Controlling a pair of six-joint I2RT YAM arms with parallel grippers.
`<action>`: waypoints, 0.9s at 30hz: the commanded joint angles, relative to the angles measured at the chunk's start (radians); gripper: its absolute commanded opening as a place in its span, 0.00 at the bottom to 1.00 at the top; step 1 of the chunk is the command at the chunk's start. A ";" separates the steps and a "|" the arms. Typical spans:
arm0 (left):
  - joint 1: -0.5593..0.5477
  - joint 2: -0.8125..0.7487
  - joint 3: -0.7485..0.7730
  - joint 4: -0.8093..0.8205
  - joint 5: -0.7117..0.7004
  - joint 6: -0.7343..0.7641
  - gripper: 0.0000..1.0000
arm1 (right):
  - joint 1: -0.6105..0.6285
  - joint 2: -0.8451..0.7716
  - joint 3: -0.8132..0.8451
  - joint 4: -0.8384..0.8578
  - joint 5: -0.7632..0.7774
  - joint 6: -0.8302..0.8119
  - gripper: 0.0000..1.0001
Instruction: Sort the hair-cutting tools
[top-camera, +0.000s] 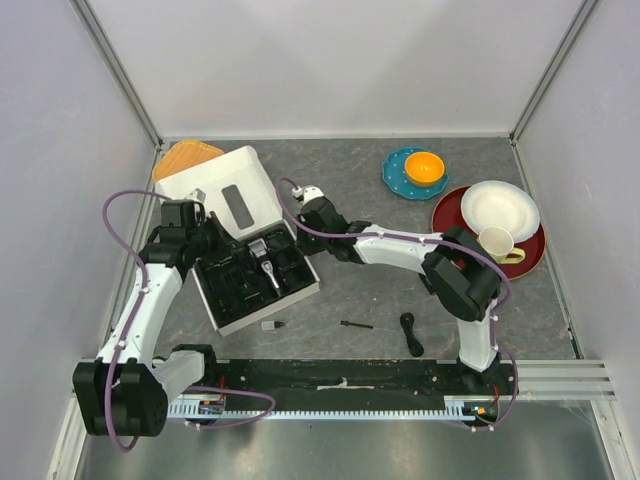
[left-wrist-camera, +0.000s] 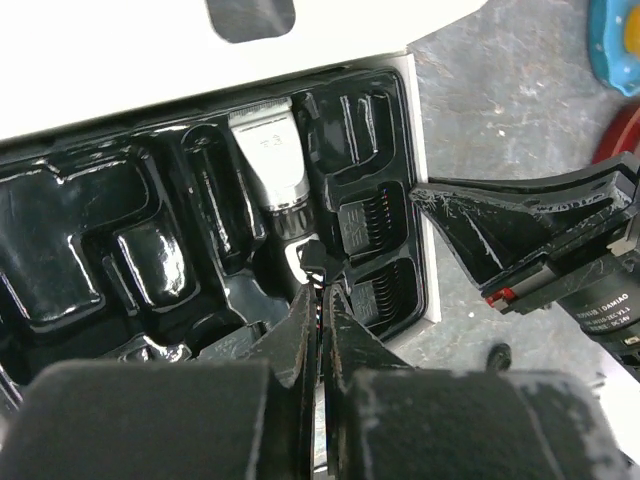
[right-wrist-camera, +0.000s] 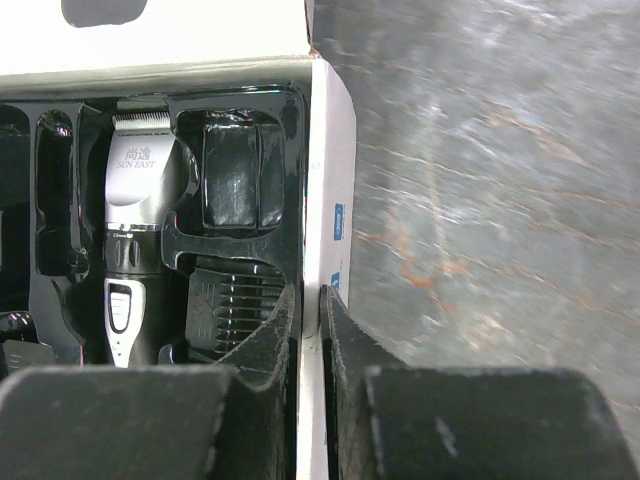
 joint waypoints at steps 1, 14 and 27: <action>0.002 0.029 -0.037 0.177 0.209 -0.087 0.02 | -0.041 -0.097 -0.122 -0.066 0.093 -0.008 0.10; -0.107 0.260 -0.037 0.584 0.320 -0.294 0.02 | -0.088 -0.258 -0.199 -0.019 0.060 0.043 0.56; -0.194 0.478 0.027 0.710 0.210 -0.402 0.02 | -0.133 -0.426 -0.267 -0.074 0.044 0.101 0.64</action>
